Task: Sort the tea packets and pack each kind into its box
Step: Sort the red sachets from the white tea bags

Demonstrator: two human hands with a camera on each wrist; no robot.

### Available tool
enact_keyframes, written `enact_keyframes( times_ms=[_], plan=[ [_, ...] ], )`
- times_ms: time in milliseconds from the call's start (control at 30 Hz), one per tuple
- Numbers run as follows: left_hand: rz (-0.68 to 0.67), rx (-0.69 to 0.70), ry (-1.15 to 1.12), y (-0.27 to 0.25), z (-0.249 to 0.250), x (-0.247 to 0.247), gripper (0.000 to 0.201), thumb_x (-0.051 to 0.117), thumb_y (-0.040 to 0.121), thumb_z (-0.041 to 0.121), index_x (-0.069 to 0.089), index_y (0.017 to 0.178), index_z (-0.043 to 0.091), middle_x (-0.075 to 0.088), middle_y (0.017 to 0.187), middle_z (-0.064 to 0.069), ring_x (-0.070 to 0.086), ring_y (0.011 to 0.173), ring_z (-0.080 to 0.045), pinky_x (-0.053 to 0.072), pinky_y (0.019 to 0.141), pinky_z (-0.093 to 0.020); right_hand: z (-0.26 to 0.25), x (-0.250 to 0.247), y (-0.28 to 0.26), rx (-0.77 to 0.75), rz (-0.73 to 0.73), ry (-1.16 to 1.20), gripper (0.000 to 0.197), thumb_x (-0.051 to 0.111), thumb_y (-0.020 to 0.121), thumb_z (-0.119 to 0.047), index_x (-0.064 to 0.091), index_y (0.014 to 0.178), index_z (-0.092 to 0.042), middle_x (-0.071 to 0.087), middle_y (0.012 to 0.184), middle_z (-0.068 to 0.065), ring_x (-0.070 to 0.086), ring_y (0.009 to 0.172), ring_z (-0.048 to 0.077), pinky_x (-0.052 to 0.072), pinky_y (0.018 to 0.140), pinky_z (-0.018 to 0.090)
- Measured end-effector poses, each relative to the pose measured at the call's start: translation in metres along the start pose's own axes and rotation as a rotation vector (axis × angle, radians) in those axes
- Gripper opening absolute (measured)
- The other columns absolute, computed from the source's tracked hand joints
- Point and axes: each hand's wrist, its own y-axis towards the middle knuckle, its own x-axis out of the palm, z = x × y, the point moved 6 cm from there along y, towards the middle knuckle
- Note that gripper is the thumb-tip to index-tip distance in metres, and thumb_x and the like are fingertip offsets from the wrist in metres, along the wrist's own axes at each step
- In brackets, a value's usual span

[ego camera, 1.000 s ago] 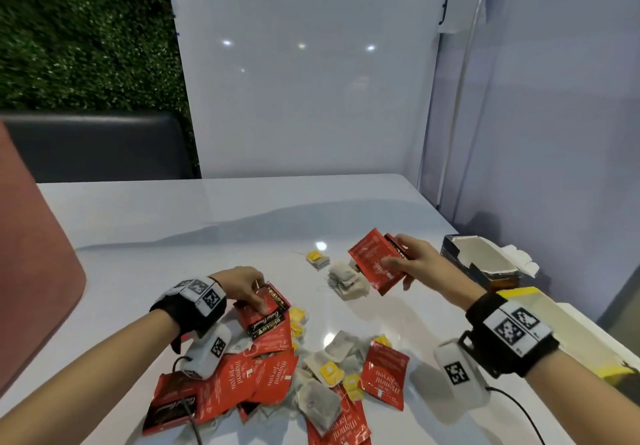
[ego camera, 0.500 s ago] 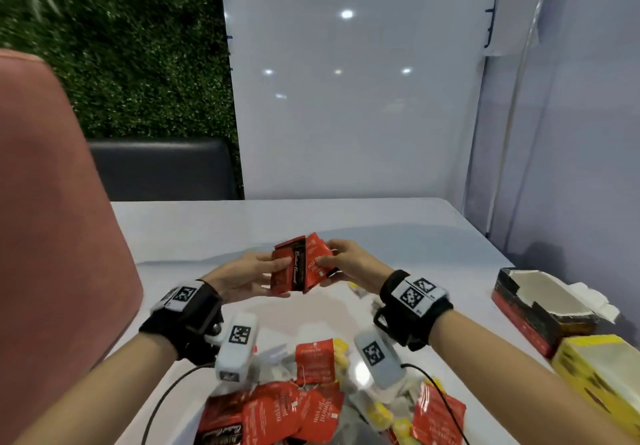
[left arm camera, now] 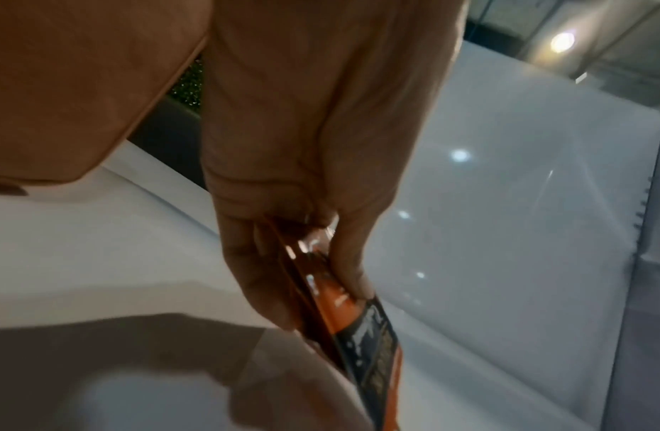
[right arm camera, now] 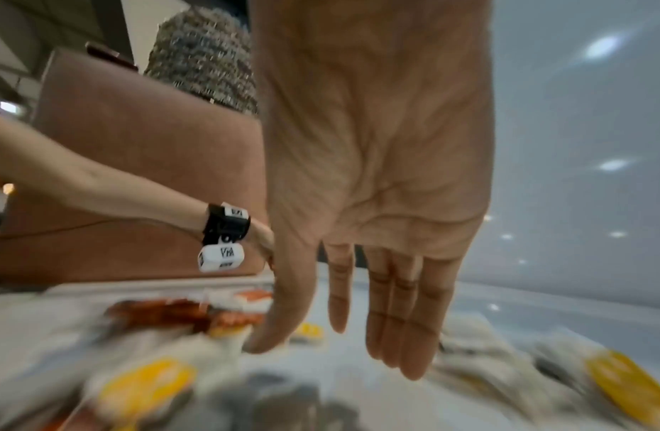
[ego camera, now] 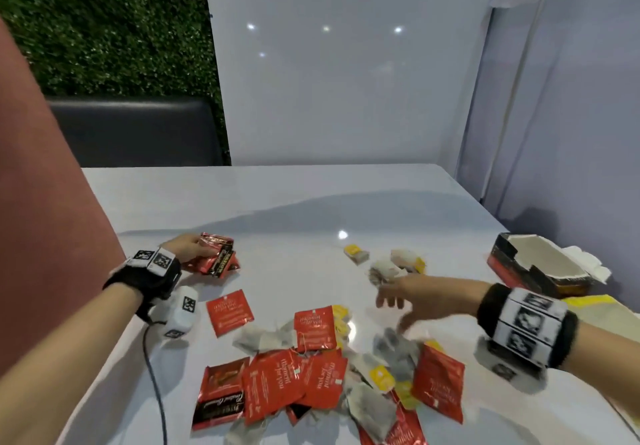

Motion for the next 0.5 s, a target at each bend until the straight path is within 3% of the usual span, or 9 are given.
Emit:
enact_keyframes(
  times_ms=[67, 167, 233, 267, 333, 400, 467, 500],
  plan=[
    [-0.044, -0.019, 0.104, 0.0, -0.006, 0.01, 0.014, 0.057, 0.09, 0.007, 0.059, 0.099, -0.003, 0.066, 0.08, -0.013, 0.06, 0.07, -0.024, 0.048, 0.085, -0.037, 0.014, 0.03, -0.02, 0.026, -0.106, -0.032, 0.064, 0.073, 0.078, -0.026, 0.041, 0.133, -0.024, 0.044, 0.128, 0.001, 0.045, 0.115, 0.018, 0.043, 0.097, 0.031],
    [-0.113, -0.013, 0.106, -0.002, -0.003, 0.03, 0.022, 0.053, 0.091, 0.004, 0.055, 0.111, -0.006, 0.065, 0.078, -0.01, 0.06, 0.07, -0.022, 0.046, 0.075, -0.032, 0.019, 0.049, -0.038, 0.017, -0.109, -0.065, 0.077, 0.076, 0.074, -0.031, 0.031, 0.137, -0.032, 0.033, 0.136, -0.005, 0.036, 0.123, 0.014, 0.043, 0.101, 0.033],
    [-0.099, 0.013, 0.171, -0.002, 0.005, 0.038, 0.014, 0.054, 0.091, 0.004, 0.055, 0.104, 0.001, 0.065, 0.073, -0.003, 0.064, 0.062, -0.012, 0.047, 0.075, -0.032, 0.019, 0.051, -0.04, 0.006, -0.043, -0.101, 0.079, 0.075, 0.074, -0.032, 0.028, 0.137, -0.028, 0.034, 0.136, -0.006, 0.035, 0.122, 0.012, 0.044, 0.098, 0.029],
    [-0.064, 0.027, 0.234, -0.002, 0.009, 0.038, 0.017, 0.057, 0.09, 0.01, 0.052, 0.105, 0.004, 0.066, 0.081, -0.004, 0.065, 0.068, -0.01, 0.046, 0.081, -0.034, 0.018, 0.052, -0.04, 0.006, -0.018, -0.106, 0.079, 0.075, 0.074, -0.034, 0.027, 0.137, -0.027, 0.035, 0.136, -0.006, 0.036, 0.121, 0.011, 0.044, 0.096, 0.028],
    [0.014, 0.034, 0.419, -0.001, 0.011, 0.034, 0.049, 0.064, 0.086, 0.03, 0.041, 0.123, 0.007, 0.061, 0.112, -0.014, 0.061, 0.096, -0.023, 0.043, 0.09, -0.036, 0.02, 0.054, -0.039, 0.026, 0.011, -0.086, 0.079, 0.074, 0.075, -0.034, 0.026, 0.137, -0.026, 0.038, 0.134, -0.006, 0.04, 0.119, 0.011, 0.043, 0.097, 0.026],
    [0.097, 0.041, 0.558, -0.003, 0.01, 0.026, 0.073, 0.062, 0.083, 0.045, 0.029, 0.138, 0.011, 0.045, 0.135, -0.021, 0.047, 0.12, -0.034, 0.039, 0.098, -0.044, 0.022, 0.056, -0.04, 0.055, 0.011, -0.024, 0.076, 0.074, 0.076, -0.031, 0.026, 0.135, -0.026, 0.04, 0.132, -0.006, 0.044, 0.116, 0.01, 0.042, 0.096, 0.023],
    [0.158, 0.058, 0.601, -0.014, 0.009, 0.02, 0.075, 0.061, 0.085, 0.045, 0.027, 0.142, 0.01, 0.035, 0.141, -0.022, 0.037, 0.129, -0.036, 0.035, 0.101, -0.047, 0.027, 0.059, -0.042, 0.077, 0.017, 0.036, 0.073, 0.074, 0.077, -0.028, 0.027, 0.133, -0.026, 0.038, 0.128, -0.007, 0.045, 0.11, 0.007, 0.044, 0.091, 0.016],
    [0.171, 0.074, 0.61, -0.022, 0.009, 0.02, 0.068, 0.061, 0.085, 0.041, 0.034, 0.137, 0.007, 0.039, 0.137, -0.022, 0.04, 0.124, -0.034, 0.036, 0.098, -0.045, 0.029, 0.061, -0.043, 0.083, 0.027, 0.057, 0.069, 0.073, 0.078, -0.027, 0.028, 0.13, -0.027, 0.036, 0.124, -0.009, 0.044, 0.107, 0.004, 0.044, 0.085, 0.011]
  ],
)
